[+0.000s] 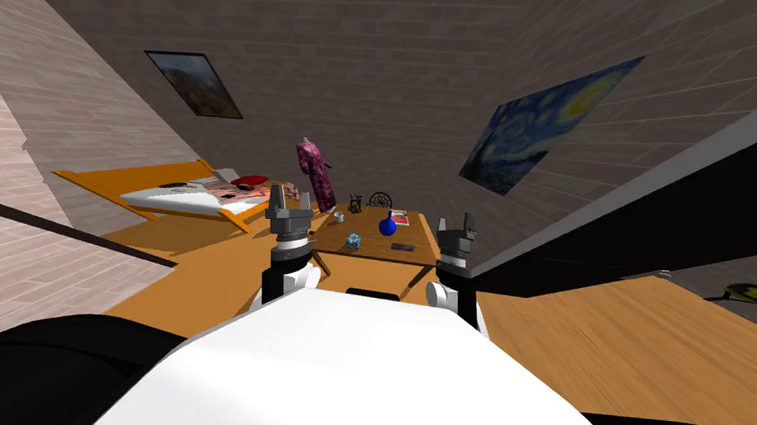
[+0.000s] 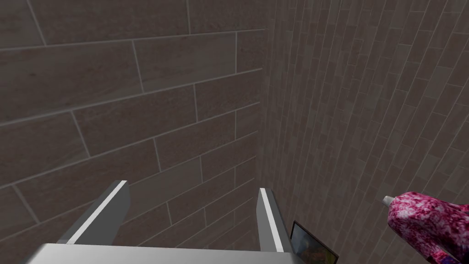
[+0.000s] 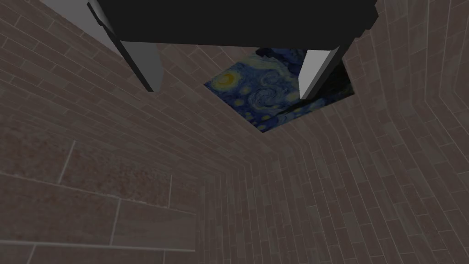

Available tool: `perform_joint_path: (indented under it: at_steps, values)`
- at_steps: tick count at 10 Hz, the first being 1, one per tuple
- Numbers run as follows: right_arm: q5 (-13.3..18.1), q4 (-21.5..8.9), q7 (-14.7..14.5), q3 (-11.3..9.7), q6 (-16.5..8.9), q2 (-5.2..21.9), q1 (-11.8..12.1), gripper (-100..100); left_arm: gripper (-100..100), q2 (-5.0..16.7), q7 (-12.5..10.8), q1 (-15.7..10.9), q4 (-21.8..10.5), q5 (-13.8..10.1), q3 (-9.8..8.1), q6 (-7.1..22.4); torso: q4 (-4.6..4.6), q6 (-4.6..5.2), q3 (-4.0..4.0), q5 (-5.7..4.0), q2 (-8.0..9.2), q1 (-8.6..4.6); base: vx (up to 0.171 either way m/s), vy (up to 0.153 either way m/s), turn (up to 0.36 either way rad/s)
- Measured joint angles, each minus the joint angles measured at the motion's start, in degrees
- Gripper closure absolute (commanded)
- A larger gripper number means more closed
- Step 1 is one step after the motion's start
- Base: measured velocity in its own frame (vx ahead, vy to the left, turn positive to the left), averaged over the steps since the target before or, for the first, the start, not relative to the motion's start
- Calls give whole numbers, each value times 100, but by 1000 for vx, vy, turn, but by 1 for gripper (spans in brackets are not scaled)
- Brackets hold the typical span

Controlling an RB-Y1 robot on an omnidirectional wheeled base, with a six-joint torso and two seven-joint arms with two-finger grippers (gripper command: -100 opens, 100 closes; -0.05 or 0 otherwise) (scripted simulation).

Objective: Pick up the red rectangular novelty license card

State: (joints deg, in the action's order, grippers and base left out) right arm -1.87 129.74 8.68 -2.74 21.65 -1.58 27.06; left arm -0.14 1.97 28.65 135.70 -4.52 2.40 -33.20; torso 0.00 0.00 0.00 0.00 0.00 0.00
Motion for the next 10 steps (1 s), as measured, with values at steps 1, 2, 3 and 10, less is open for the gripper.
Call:
perform_joint_path:
  at_steps: [1, 2, 3, 10]
  values:
    - [25, -24, 13, -39, 18, 133, -29, -100, 0, 0, 0, 0, 0, 0, 0, 0, 0, -2, 0, 1, 1, 7, -1, 39, 133]
    - [60, -68, 44, -95, 62, 320, -66, -100, 0, 0, 0, 0, 0, 0, 0, 0, 0, -2, 0, 3, 0, 12, -1, 60, 190]
    - [119, -106, 71, -186, 99, 500, -125, -100, 0, 0, 0, -1, 0, 0, 1, 0, 0, -3, 0, 5, -1, 21, -9, 73, 215]
    - [855, -839, 262, -1229, 494, 1647, -949, -100, 0, -1, 0, -1, 0, 0, 1, 0, 1, -2, 2, 7, 4, 28, -2, 90, 230]
